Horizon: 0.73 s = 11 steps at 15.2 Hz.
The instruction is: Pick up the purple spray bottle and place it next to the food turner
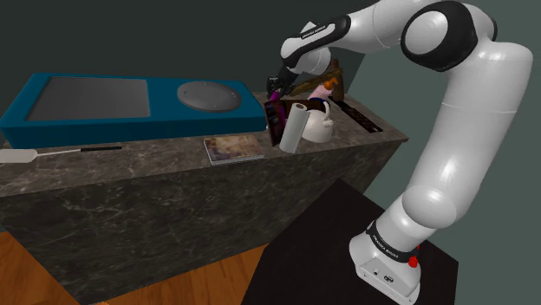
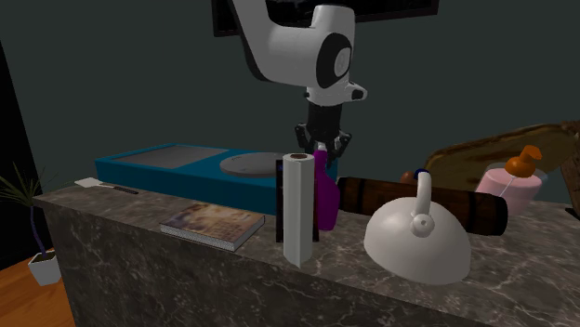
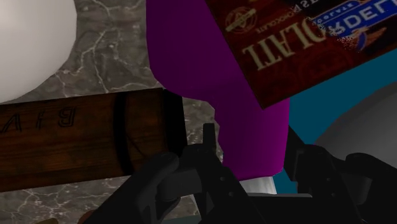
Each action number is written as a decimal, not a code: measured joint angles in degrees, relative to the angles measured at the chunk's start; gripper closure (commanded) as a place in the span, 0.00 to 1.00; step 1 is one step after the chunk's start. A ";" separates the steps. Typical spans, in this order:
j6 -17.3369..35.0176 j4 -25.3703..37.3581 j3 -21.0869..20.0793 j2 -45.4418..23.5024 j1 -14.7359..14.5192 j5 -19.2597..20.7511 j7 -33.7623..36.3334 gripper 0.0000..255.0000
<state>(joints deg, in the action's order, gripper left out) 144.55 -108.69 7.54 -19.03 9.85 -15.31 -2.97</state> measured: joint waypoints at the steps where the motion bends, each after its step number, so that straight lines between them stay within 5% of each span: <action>1: -0.50 0.19 0.09 0.31 -0.01 0.15 0.11 1.00; 11: -6.66 3.01 0.90 3.81 -0.43 2.16 2.09 1.00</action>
<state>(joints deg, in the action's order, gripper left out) 137.89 -105.68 8.45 -15.23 9.42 -13.15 -0.88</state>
